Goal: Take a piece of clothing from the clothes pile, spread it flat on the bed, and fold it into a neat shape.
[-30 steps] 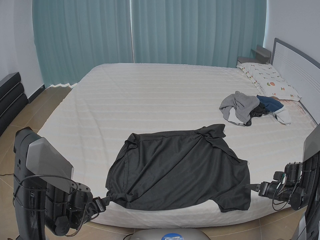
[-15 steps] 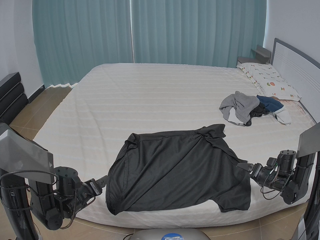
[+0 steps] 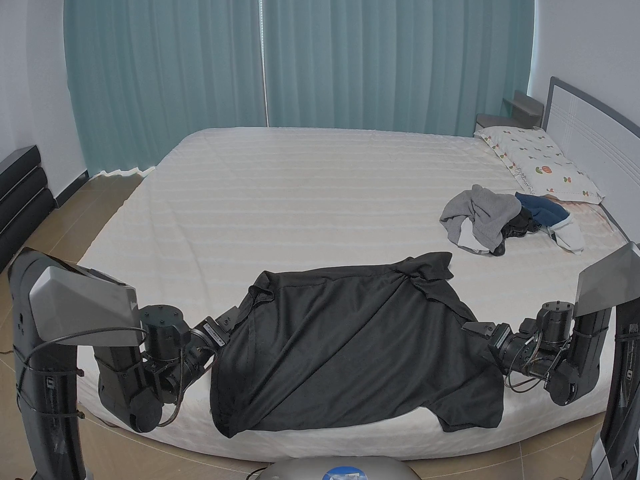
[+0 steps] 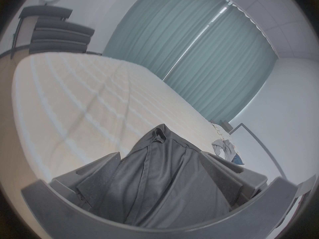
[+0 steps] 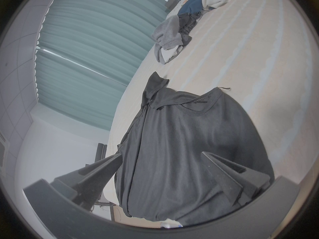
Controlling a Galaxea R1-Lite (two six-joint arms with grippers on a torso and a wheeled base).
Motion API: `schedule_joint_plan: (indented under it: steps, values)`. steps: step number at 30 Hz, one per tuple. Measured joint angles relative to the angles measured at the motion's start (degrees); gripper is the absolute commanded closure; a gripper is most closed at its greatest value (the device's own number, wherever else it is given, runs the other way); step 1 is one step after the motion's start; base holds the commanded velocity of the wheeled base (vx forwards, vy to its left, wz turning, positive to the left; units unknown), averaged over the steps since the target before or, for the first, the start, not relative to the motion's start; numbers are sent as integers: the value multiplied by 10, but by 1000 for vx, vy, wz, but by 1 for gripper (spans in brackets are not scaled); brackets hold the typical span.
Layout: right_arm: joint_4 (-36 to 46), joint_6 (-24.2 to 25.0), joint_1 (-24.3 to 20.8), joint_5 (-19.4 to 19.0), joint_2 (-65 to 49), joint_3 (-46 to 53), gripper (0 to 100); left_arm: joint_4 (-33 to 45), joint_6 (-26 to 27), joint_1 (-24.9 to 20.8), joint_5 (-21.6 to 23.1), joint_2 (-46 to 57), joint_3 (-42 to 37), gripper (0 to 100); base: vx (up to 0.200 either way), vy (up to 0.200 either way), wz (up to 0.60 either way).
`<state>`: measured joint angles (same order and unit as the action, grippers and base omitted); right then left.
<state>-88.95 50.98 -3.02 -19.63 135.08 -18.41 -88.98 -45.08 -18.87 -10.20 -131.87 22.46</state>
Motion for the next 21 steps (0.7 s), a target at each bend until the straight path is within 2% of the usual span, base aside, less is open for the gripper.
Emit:
schedule_joint_plan:
  steps: [7, 21]
  values:
    - [0, 15, -1, 1, 16, -4, 0, 0, -45, 7, 21, -47, 6, 0, 200, 0, 0]
    - [0, 15, -4, 4, 22, 0, 0, 13, -45, 6, 19, -31, 25, 0, 0, 0, 0]
